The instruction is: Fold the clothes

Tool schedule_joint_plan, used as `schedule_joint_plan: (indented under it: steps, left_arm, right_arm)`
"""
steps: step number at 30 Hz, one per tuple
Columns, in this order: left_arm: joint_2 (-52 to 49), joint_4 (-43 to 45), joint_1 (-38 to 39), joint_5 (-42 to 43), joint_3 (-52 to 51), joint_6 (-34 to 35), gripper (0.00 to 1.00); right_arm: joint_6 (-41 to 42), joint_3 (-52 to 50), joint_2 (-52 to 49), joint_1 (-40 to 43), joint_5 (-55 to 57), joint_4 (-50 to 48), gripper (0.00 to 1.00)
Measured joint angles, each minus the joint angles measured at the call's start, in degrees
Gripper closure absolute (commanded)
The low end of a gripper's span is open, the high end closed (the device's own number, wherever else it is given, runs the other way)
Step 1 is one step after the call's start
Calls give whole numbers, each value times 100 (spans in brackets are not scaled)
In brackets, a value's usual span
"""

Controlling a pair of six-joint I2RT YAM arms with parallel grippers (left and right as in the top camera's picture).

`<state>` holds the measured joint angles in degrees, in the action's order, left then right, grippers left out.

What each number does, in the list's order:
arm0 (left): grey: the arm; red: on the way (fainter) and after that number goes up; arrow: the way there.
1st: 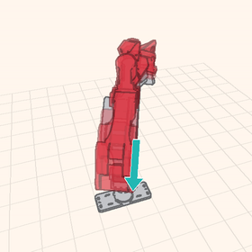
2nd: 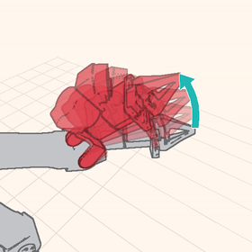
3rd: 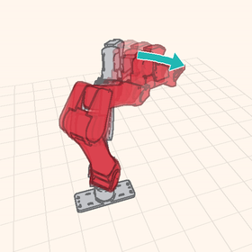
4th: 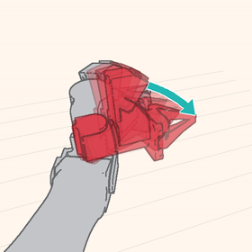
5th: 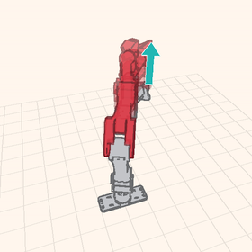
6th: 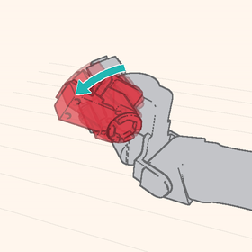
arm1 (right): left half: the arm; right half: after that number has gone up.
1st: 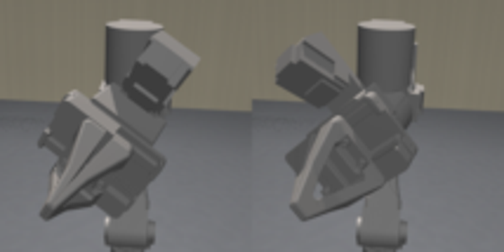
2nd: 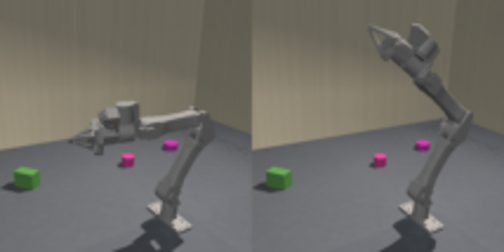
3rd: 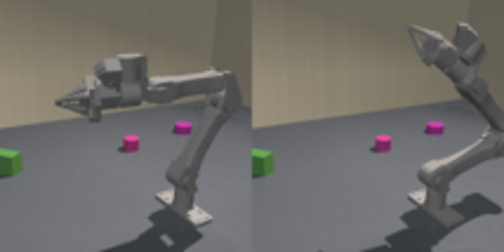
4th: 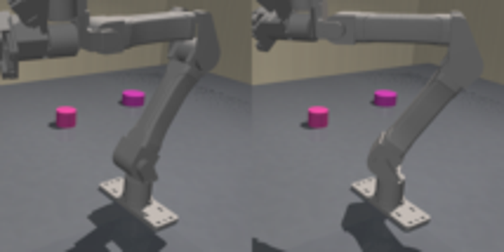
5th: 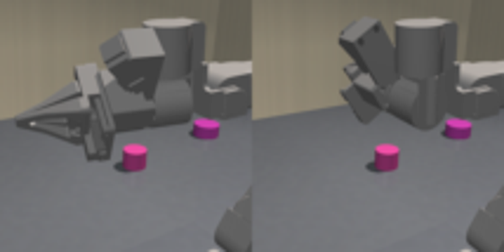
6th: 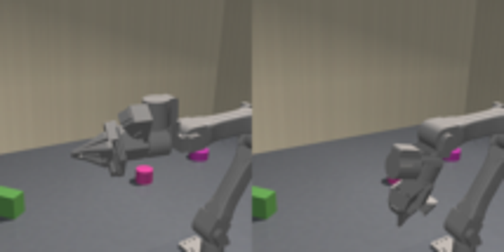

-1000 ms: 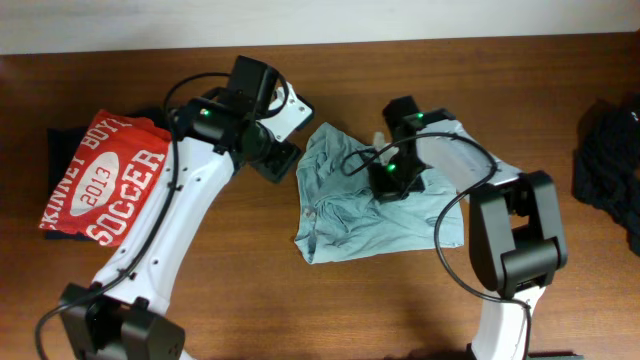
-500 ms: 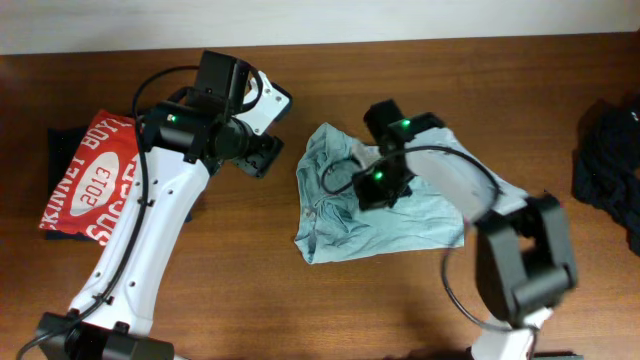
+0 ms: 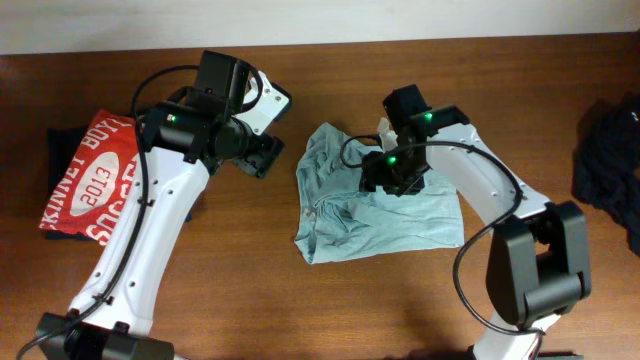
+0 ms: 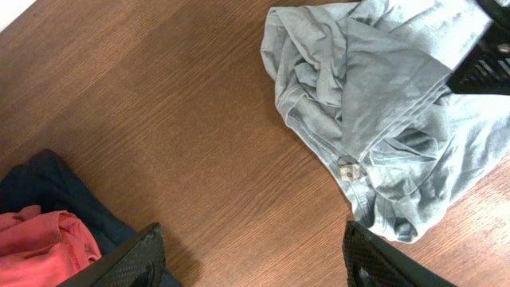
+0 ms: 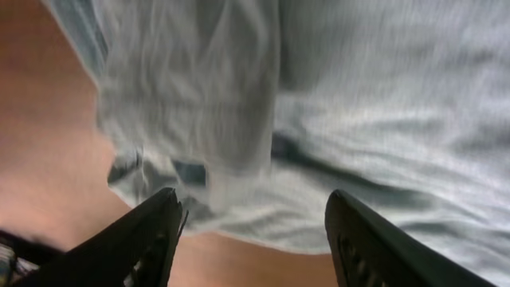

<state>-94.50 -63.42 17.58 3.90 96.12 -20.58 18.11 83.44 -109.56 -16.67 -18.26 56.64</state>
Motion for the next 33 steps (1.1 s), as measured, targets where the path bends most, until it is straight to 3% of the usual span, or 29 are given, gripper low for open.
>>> schedule_joint_plan:
  steps: [4, 8, 11, 14, 16, 21, 27, 30, 31, 33]
  left_arm:
    - [0, -2, 0, -13, 0, 0, 28]
    - [0, 0, 0, -31, 0, 0, 29]
    - [0, 0, 0, -33, 0, 0, 29]
    - [0, -4, 0, -33, 0, 0, 28]
    - [0, -28, 0, -33, 0, 0, 29]
    - [0, -50, 0, -33, 0, 0, 29]
    - [0, -52, 0, -33, 0, 0, 28]
    - [0, -66, 0, -33, 0, 0, 29]
    - [0, -66, 0, -35, 0, 0, 28]
    - [0, -63, 0, -33, 0, 0, 29]
  right_arm:
    - [262, 0, -177, 0, -4, -162, 50]
    - [398, -4, -232, -24, -111, -354, 52]
    - [560, -4, -232, -153, -133, -535, 51]
    - [739, -4, -238, -282, -129, -636, 42]
    - [839, -4, -256, -330, -105, -638, 43]
    - [922, -4, -330, -348, -26, -640, 56]
    - [1069, -4, -334, -348, 175, -490, 44]
    - [1126, -4, -334, -345, 411, -415, 55]
    - [1152, -4, -334, -348, 470, -417, 65]
    - [1191, -4, -334, -348, 538, -428, 70]
